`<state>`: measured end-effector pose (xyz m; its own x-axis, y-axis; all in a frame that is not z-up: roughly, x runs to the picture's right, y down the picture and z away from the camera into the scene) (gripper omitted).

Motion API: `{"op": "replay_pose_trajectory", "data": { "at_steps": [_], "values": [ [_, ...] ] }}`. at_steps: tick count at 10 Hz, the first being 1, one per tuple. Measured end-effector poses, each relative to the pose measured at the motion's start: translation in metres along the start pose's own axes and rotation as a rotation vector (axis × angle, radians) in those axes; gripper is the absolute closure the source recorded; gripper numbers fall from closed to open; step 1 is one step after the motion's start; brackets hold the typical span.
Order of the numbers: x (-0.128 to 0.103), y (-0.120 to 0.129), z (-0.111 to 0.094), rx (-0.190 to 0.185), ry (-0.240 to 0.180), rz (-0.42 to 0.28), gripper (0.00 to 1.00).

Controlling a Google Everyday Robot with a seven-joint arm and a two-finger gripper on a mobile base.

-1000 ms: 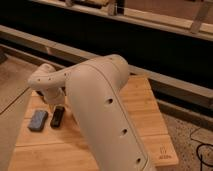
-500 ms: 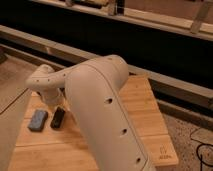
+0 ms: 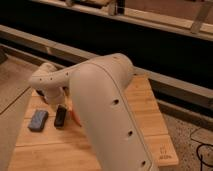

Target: Place the eraser in the ceramic cup

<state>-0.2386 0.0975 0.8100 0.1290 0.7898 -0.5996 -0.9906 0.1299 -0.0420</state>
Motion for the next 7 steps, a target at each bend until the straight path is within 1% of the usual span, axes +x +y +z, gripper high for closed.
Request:
{"op": "replay_pose_trajectory", "data": {
  "at_steps": [1, 2, 4, 5, 6, 7],
  "values": [
    [-0.012, -0.023, -0.026, 0.002, -0.052, 0.041, 0.90],
    [-0.019, -0.038, -0.046, 0.011, -0.095, 0.058, 0.90],
    [-0.032, -0.084, -0.101, 0.059, -0.208, 0.091, 0.90],
    [-0.035, -0.105, -0.126, 0.082, -0.253, 0.111, 0.90],
    [-0.037, -0.135, -0.153, 0.113, -0.298, 0.146, 0.90],
    [-0.036, -0.163, -0.175, 0.141, -0.329, 0.185, 0.90]
  ]
}}
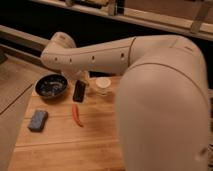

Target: Place the eraser in the ceramic cup

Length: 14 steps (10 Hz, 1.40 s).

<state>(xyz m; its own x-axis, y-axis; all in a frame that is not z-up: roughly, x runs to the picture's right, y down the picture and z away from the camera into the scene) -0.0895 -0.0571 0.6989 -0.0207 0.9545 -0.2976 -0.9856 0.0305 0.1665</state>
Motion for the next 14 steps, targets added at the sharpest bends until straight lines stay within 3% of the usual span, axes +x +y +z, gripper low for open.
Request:
{"op": "replay_pose_trajectory", "data": {
  "at_steps": [2, 4, 7, 9, 11, 13, 14],
  "values": [
    [-0.011, -0.051, -0.021, 0.059, -0.021, 0.091, 0.90],
    [-0.010, -0.043, -0.022, 0.045, -0.023, 0.082, 0.90],
    [-0.021, -0.055, -0.020, 0.064, -0.037, 0.118, 0.90],
    [-0.059, -0.116, -0.022, 0.151, -0.093, 0.224, 0.90],
    [-0.087, -0.156, -0.022, 0.216, -0.136, 0.294, 0.90],
    [-0.101, -0.175, -0.020, 0.255, -0.154, 0.323, 0.90],
    [-0.110, -0.173, -0.016, 0.258, -0.173, 0.316, 0.90]
  ]
}}
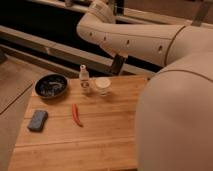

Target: Place the eraser in the ceramic cup

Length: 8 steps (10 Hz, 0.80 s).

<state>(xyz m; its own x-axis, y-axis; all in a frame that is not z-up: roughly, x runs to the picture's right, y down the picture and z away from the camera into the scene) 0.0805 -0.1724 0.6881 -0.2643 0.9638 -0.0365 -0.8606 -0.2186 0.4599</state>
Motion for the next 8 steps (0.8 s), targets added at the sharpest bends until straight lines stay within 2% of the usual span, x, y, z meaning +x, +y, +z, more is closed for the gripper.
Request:
{"op": "replay_pose_trajectory", "data": {
  "at_steps": [2, 3, 8],
  "values": [
    [-0.004, 0.016, 0.010, -0.019, -0.013, -0.019, 0.90],
    [-0.005, 0.027, 0.016, -0.041, -0.016, -0.029, 0.90],
    [0.002, 0.061, 0.031, -0.088, -0.014, -0.097, 0.90]
  ]
}}
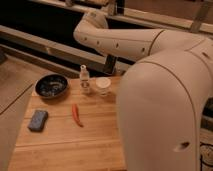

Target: Place the eraser in the ceramic cup

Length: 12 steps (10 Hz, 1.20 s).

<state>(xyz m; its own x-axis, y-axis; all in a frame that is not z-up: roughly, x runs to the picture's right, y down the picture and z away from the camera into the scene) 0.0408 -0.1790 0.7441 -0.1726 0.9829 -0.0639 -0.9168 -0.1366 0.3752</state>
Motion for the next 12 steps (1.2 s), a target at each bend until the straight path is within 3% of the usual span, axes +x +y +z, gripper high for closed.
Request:
{"op": "replay_pose_trajectory", "data": {
  "at_steps": [8, 12],
  "values": [
    [0.020, 0.041, 0.017, -0.069, 0.042, -0.063, 0.90],
    [0.031, 0.040, 0.027, -0.058, 0.063, -0.082, 0.90]
  ]
}}
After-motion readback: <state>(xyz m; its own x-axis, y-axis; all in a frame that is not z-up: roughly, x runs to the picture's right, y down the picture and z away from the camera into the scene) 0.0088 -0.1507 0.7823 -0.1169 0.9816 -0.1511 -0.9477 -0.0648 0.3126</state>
